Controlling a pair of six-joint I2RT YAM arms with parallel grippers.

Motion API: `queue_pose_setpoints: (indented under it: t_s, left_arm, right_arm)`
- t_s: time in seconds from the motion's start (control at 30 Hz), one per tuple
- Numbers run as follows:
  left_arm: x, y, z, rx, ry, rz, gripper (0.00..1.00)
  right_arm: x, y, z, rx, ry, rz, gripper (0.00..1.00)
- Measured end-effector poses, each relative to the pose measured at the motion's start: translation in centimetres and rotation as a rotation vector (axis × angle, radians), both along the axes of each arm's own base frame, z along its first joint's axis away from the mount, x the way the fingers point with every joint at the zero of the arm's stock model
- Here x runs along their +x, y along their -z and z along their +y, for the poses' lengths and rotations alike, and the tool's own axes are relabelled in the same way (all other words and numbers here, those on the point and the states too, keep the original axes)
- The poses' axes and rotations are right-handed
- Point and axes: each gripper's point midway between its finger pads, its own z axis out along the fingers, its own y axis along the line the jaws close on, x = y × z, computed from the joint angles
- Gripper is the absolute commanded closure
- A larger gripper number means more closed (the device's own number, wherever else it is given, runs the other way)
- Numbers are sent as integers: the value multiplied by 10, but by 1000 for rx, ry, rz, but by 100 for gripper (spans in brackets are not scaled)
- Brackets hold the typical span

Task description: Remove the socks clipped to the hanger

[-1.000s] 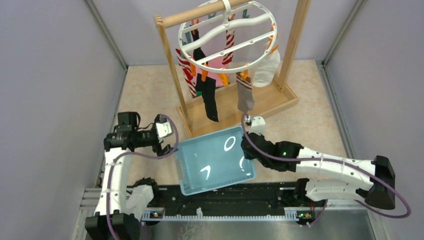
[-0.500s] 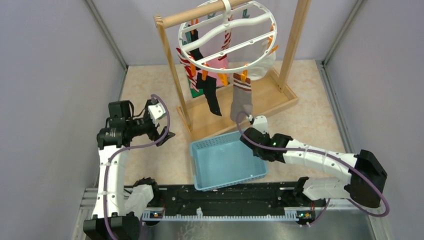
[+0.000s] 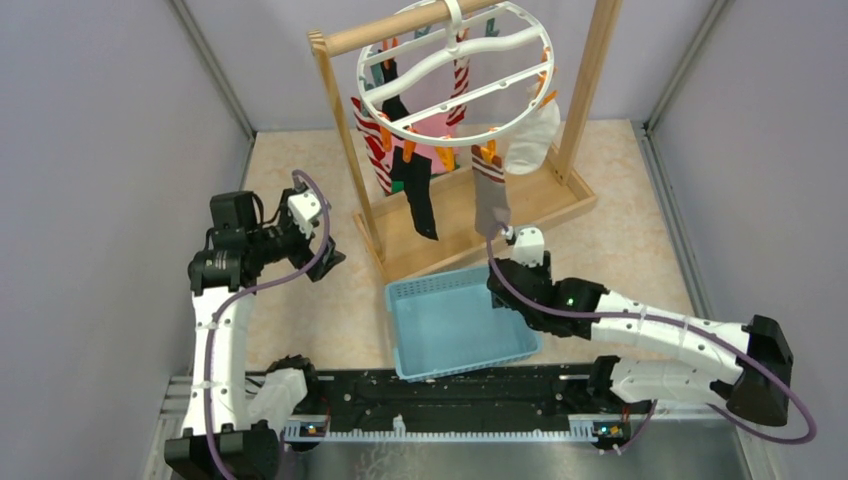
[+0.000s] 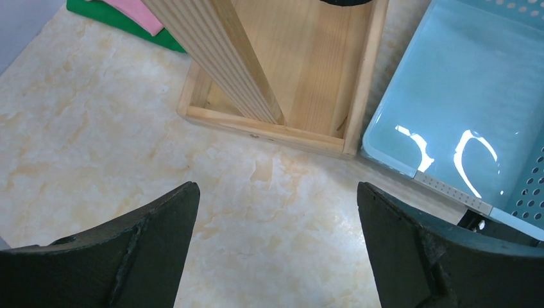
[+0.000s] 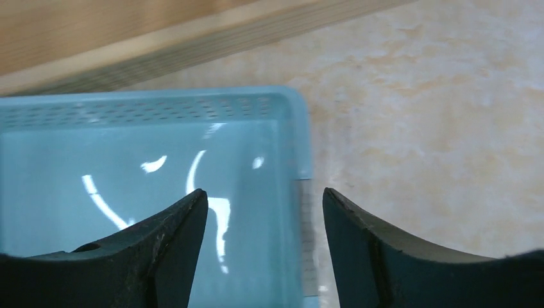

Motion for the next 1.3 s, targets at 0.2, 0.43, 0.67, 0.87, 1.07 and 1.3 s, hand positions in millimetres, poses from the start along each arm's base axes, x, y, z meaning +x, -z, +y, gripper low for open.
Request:
queue_pose_setpoints:
  t_s: [0.2,0.43,0.67,0.87,1.07,1.3]
  left_arm:
    - [5,-6,1,-12,-21,15,1]
    - [5,-12,1,-27,-35,21,1]
    - [3,-16,-1,-48,-47,27,1]
    - [0,-18,-3,-69,-54,37,1]
    - [-3,-30,-5,-89,-55,36,1]
    - [-10,-51,-8,-116,-71,39,1]
  right_arm:
    - [-16,-8,62,226,-122,-1,46]
    - [3,31,70,408,-5,88,50]
    - [39,47,26,434,168,93,48]
    - [62,37,4,435,218,47,46]
    - [65,36,-2,436,223,55,31]
    - [55,1,8,466,162,19,11]
